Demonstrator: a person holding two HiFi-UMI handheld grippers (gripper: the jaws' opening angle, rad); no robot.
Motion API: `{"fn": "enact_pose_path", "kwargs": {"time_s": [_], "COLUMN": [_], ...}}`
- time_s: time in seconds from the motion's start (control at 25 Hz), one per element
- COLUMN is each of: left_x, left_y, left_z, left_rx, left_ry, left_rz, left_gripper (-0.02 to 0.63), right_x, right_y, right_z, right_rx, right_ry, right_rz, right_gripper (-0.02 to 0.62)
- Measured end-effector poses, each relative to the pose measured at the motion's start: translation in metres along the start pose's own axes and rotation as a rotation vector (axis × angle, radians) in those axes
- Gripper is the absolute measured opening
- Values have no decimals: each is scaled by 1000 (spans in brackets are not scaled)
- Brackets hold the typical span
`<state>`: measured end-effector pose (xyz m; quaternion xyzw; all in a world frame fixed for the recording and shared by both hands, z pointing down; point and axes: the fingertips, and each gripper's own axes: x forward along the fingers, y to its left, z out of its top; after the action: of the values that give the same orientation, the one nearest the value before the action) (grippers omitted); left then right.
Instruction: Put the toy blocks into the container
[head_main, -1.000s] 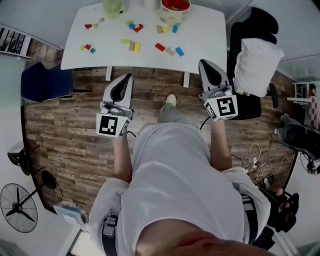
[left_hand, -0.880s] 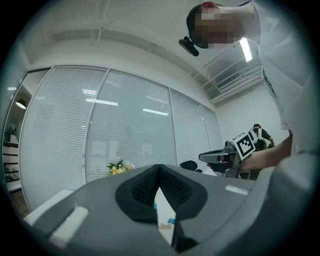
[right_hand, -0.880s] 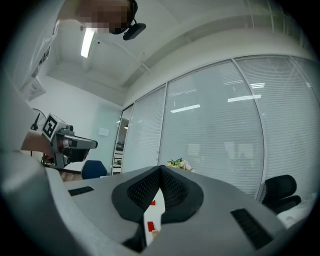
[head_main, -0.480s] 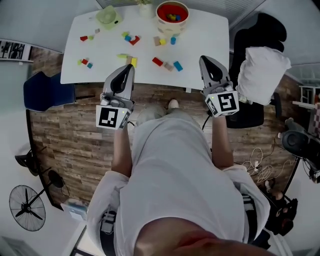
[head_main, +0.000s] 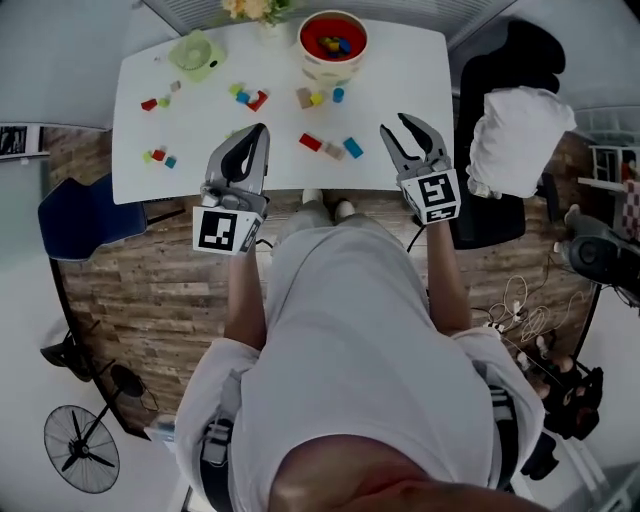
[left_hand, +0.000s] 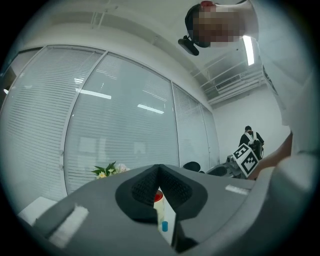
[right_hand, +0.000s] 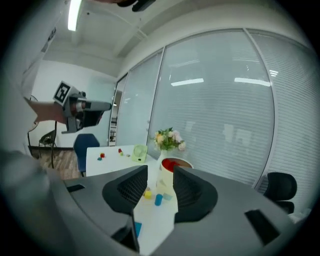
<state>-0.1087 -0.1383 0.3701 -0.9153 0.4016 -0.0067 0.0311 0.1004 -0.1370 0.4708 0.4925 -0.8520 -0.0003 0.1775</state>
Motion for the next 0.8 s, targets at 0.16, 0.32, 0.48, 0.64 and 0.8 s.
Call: {"fn": "enact_pose_path", "kwargs": {"time_s": [0.16, 0.32, 0.48, 0.64, 0.8], "left_x": [21, 33, 35, 30, 20], "left_y": [18, 28, 33, 37, 36], "left_z": [-1, -1, 1, 5, 7], "left_rx": [-8, -26, -17, -44, -24], "left_ry": [-38, -64, -69, -68, -57], "left_rz": [-38, -65, -61, -10, 42], "left_gripper": [-3, -3, -3, -3, -3], "right_x": [43, 81, 100, 103, 107], "right_y": [8, 31, 63, 88, 94], "right_z": [-52, -118, -191, -257, -286], "right_rx": [-63, -146, -252, -303, -300], "right_ry": [203, 426, 657, 846, 918], "right_rz": [59, 194, 393, 557, 602], "right_gripper": [215, 262, 264, 258, 227]}}
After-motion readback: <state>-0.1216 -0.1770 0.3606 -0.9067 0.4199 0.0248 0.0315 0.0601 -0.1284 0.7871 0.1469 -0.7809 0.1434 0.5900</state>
